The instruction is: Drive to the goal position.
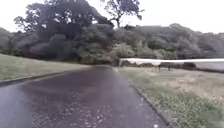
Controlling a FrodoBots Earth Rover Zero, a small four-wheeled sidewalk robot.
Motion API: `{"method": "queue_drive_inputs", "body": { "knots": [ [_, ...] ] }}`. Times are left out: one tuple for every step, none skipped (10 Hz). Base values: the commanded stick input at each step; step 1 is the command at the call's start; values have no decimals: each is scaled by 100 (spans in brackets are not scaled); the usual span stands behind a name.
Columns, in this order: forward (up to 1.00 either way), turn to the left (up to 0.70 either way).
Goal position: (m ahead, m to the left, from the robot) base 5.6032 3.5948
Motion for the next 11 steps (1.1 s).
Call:
{"method": "queue_drive_inputs", "body": {
  "knots": [
    [45,2],
    [45,2],
    [45,2],
    [45,2],
    [45,2],
    [45,2],
    [45,2],
    [45,2],
    [45,2],
    [45,2],
    [45,2]
  ]
}}
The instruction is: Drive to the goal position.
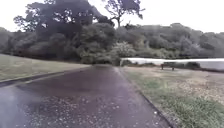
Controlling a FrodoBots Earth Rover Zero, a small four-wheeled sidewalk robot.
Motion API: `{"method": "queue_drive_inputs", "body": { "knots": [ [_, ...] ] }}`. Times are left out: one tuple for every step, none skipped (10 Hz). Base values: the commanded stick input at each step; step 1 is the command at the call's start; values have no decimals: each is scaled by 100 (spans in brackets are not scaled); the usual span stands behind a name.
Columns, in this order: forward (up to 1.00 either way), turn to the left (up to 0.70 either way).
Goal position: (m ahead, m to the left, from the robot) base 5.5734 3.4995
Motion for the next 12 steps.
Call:
{"method": "queue_drive_inputs", "body": {
  "knots": [
    [45,2],
    [45,2],
    [45,2],
    [45,2],
    [45,2],
    [45,2],
    [45,2],
    [45,2],
    [45,2],
    [45,2],
    [45,2],
    [45,3]
  ]
}}
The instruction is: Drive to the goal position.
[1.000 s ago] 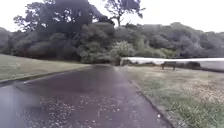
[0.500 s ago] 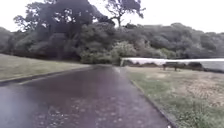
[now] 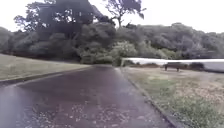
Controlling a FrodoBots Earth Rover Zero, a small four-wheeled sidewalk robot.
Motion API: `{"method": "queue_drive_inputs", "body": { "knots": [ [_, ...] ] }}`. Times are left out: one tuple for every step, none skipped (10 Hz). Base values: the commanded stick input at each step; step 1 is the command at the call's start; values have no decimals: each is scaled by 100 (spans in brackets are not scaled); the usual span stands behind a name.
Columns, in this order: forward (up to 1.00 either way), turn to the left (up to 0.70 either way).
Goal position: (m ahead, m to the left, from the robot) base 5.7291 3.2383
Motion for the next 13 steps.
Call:
{"method": "queue_drive_inputs", "body": {
  "knots": [
    [45,2],
    [45,2],
    [45,2],
    [45,2],
    [45,2],
    [45,3],
    [45,2],
    [45,2],
    [45,2],
    [45,2],
    [45,2],
    [45,2],
    [45,2]
  ]
}}
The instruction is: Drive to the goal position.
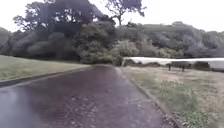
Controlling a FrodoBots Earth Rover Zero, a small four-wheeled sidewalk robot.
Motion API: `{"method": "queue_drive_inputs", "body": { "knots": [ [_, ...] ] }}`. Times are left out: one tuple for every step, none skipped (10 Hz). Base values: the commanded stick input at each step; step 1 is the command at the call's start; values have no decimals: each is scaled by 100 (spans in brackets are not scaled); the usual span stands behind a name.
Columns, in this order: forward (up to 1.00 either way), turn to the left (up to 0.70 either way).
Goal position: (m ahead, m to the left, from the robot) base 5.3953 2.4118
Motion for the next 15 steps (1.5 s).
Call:
{"method": "queue_drive_inputs", "body": {
  "knots": [
    [45,2],
    [45,2],
    [45,2],
    [44,2],
    [31,2],
    [6,1],
    [4,1],
    [4,1],
    [4,1],
    [4,1],
    [4,1],
    [4,1],
    [4,1],
    [4,1],
    [4,1]
  ]
}}
